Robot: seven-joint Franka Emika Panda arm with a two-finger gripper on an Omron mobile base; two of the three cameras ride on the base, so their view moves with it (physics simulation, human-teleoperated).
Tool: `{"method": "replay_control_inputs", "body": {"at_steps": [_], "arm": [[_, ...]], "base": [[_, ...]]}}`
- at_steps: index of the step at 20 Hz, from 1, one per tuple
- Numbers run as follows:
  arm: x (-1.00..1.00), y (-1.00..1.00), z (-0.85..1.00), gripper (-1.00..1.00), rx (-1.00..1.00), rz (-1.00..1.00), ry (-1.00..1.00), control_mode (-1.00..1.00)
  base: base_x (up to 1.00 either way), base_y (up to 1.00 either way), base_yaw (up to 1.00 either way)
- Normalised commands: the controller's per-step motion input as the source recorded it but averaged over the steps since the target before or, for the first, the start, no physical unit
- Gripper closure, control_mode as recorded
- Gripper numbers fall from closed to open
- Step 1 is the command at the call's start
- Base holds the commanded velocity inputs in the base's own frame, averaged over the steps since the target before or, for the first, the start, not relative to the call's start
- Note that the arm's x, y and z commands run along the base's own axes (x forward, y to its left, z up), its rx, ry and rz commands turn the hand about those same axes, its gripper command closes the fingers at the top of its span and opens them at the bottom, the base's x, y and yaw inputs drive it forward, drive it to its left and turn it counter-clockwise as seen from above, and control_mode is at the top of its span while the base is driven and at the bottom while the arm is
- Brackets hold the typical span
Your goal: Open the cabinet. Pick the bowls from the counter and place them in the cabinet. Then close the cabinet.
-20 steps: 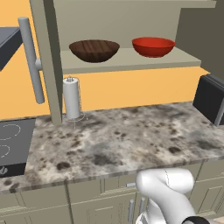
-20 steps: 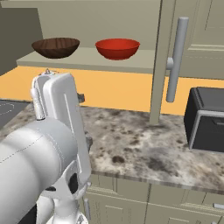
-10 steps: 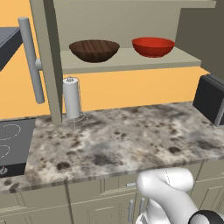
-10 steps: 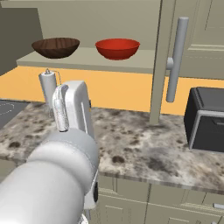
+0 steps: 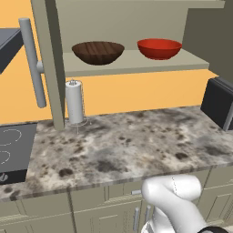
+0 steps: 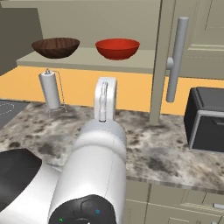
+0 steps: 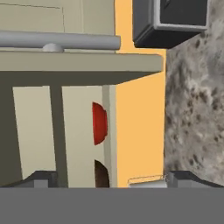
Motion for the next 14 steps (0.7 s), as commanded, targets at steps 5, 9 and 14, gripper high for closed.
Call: {"method": "replay_control_inputs", "body": {"at_steps": [5, 9, 14], "arm": [[0.43, -0.73, 0.00, -1.00, 0.13, 0.07, 0.02, -1.00], [0.42, -0.68, 0.00, -1.00, 0.15, 0.11, 0.00, -1.00], [0.62, -0.58, 0.00, -1.00, 0.10, 0.09, 0.00, -1.00]], "base": [[0.00, 0.00, 0.00], [0.00, 0.00, 0.00], [0.00, 0.00, 0.00]]}}
